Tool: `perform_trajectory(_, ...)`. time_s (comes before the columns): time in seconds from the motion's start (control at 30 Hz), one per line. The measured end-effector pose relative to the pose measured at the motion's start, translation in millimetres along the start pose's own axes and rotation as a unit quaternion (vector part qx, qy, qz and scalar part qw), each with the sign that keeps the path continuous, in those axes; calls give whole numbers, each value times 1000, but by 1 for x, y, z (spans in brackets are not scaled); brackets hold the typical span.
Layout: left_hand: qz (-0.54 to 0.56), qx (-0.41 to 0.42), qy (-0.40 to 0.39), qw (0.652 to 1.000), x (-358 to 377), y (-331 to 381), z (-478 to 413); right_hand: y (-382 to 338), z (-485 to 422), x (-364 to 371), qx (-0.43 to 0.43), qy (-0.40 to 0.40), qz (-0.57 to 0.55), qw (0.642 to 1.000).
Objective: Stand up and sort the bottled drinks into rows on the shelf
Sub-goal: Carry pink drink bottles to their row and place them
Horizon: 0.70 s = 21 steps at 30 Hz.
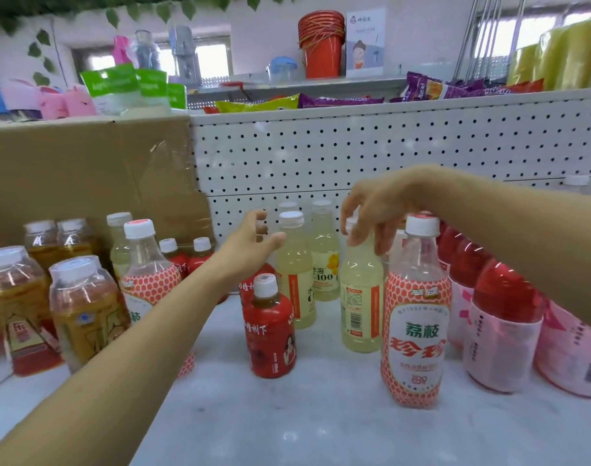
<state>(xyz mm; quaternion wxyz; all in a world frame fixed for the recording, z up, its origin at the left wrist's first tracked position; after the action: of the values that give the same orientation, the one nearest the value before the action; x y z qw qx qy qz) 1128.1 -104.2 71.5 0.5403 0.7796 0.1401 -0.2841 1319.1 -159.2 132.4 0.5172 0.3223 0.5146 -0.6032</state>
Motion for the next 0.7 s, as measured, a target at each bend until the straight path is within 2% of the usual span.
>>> perform_trajectory(0.13,-39,-8,32,999,-19,-17,2,-2,-20,-3,-25,11,-49,998)
perform_trajectory(0.33,-43,-76,-38,995,-6,-40,-3,4,-23,-3,-32,-59,-129,989)
perform_trajectory(0.4,-39,-78,-40,995,0,-46,-2,3,-16,-3,-37,-62,-102,992)
perform_trajectory(0.47,-52,-62,-15,997,-1,-47,1,0,-7,-13,-44,-6,-32,999)
perform_trajectory(0.53,-97,-49,-6,994,-2,-44,6,-13,10,-31,-67,118,10,991)
perform_trajectory(0.63,-185,-30,8,982,-5,-36,18,-50,52,-39,-166,288,-8,943)
perform_trajectory(0.7,-229,-4,22,973,-6,-30,30,-76,72,-15,-229,307,-22,923)
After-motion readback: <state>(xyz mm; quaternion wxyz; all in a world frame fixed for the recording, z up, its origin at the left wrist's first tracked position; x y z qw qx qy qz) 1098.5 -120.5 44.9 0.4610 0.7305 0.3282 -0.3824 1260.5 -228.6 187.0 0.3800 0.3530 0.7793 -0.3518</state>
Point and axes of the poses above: each hand's wrist, its own z-axis away from the middle knuckle, its own x-axis out of the palm, y = z × x, the point moved 7 cm from there along -z, towards the middle knuckle, and after that the axes turned 6 degrees about -y, right-handed, at the moved point
